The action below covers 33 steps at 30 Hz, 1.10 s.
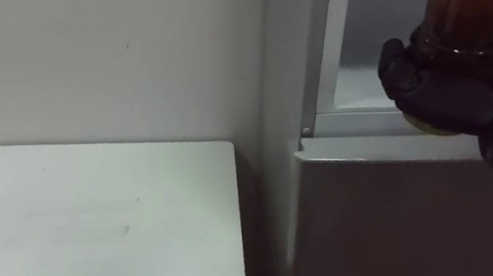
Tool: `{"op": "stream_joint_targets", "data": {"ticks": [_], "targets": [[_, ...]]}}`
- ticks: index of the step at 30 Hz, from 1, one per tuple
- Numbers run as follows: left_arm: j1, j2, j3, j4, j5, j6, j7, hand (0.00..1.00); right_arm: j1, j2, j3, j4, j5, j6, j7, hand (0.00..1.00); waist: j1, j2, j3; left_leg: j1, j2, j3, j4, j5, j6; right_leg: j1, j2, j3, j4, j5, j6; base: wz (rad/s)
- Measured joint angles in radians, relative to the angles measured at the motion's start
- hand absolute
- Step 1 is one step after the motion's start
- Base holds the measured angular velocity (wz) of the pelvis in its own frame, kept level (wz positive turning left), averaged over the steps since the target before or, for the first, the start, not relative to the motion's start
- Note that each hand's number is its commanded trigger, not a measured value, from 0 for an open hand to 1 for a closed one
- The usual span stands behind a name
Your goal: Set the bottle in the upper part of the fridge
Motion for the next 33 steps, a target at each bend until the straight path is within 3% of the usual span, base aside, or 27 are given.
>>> {"op": "stream_joint_targets", "data": {"ticks": [9, 17, 29, 33], "targets": [[0.009, -0.003, 0.031, 0.000, 0.007, 0.001, 0.001, 0.00, 0.000, 0.000, -0.015, 0.006, 0.000, 0.001, -0.020, 1.00, 0.001, 0.001, 0.0009, 0.016, 0.000, 0.000, -0.011, -0.001, -0.003, 0.005, 0.005, 0.030, 0.000, 0.000, 0.000, -0.05], [0.009, -0.004, 0.034, 0.001, 0.007, 0.007, -0.008, 0.00, -0.003, -0.002, -0.015, 0.026, 0.002, 0.011, -0.013, 1.00, 0.002, 0.009, 0.0057, 0.012, -0.001, -0.002, -0.010, -0.001, -0.003, 0.001, 0.005, 0.032, 0.001, 0.001, -0.001, 0.00], [0.004, -0.003, 0.050, -0.004, 0.047, 0.022, -0.035, 0.00, -0.029, -0.003, -0.016, 0.157, 0.021, 0.028, -0.005, 1.00, 0.024, 0.017, 0.0038, -0.001, -0.001, -0.007, -0.006, -0.001, -0.003, -0.001, 0.005, 0.029, 0.004, 0.001, -0.002, 0.01], [0.004, -0.003, 0.049, 0.001, 0.078, 0.025, -0.036, 0.00, -0.108, -0.004, -0.014, 0.257, 0.077, 0.033, -0.026, 1.00, 0.028, 0.010, 0.0054, -0.005, -0.002, -0.014, 0.005, -0.001, -0.002, 0.001, 0.005, 0.025, 0.004, 0.001, -0.001, 0.05]]}}
